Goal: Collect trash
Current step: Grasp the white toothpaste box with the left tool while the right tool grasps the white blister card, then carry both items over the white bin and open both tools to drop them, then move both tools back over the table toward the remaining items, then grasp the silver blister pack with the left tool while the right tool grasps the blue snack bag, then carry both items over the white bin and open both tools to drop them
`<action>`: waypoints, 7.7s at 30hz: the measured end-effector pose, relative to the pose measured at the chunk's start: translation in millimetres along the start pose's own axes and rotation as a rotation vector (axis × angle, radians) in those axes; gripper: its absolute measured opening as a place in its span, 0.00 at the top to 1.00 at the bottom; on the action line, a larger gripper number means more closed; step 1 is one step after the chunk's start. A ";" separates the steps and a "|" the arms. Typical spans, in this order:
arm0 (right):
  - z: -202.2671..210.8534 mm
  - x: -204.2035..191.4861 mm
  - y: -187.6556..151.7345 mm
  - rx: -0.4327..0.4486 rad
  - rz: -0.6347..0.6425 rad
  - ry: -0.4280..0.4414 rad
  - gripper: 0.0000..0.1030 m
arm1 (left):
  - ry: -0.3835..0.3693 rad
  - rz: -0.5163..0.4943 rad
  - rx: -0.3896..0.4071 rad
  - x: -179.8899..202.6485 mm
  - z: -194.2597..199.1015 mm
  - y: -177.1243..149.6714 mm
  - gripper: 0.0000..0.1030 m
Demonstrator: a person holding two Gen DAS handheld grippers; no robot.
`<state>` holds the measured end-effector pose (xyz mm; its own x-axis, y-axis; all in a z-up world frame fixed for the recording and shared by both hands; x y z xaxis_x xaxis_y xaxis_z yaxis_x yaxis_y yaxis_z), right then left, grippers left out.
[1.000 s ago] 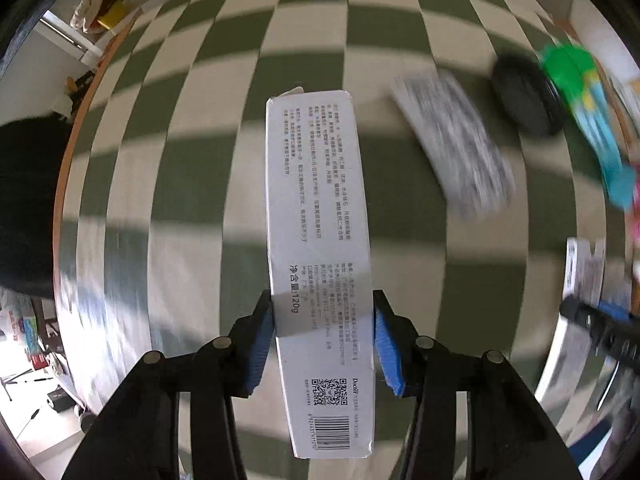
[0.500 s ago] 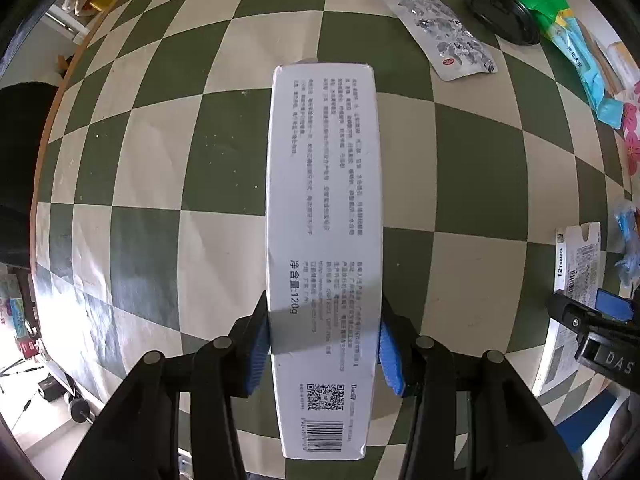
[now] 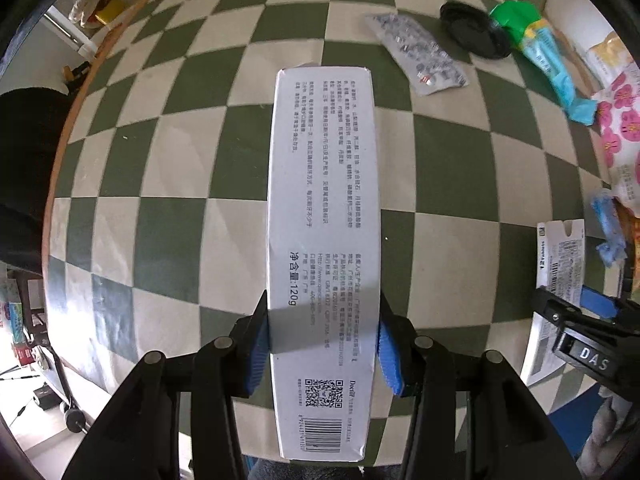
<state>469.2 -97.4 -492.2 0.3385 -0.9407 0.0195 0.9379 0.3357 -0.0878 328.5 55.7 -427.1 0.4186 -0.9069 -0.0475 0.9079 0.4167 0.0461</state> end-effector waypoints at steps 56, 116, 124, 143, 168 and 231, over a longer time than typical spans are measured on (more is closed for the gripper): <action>-393.3 -88.3 -318.1 -0.267 -0.378 0.341 0.26 | -0.342 0.028 -0.335 -37.7 -406.0 -298.6 0.04; 104.8 -100.1 -312.7 0.159 -0.203 0.255 0.00 | -0.032 -0.051 0.146 -91.9 55.2 -226.8 0.01; 133.9 -9.8 -168.2 0.205 -0.256 0.201 0.00 | 0.036 -0.059 0.198 -40.5 64.0 -98.7 0.00; 18.4 108.1 113.9 -0.070 -0.063 -0.058 0.21 | 0.051 0.060 0.006 34.2 -25.0 116.9 0.00; 15.7 66.7 212.0 0.026 -0.259 0.099 0.47 | -0.020 0.123 -0.043 30.3 -75.8 216.9 0.36; 142.1 -63.7 -235.7 0.233 -0.296 0.264 0.78 | -0.200 -0.271 0.237 -36.2 101.3 -163.5 0.40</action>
<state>237.4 -109.8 -331.1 0.0514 -0.9677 -0.2466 0.9936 0.0245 0.1106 162.7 14.1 -331.8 0.1309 -0.9859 0.1046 0.9448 0.1560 0.2882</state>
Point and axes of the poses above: each gripper's, at about its wrist camera, not at the fingertips, and z roughly against the way its jaws point, x to its right, y to its top, the point moved 10 cm from there along -z, roughly the way its jaws point, and after that the axes turned 9 degrees about -z, right-handed, at the moved point
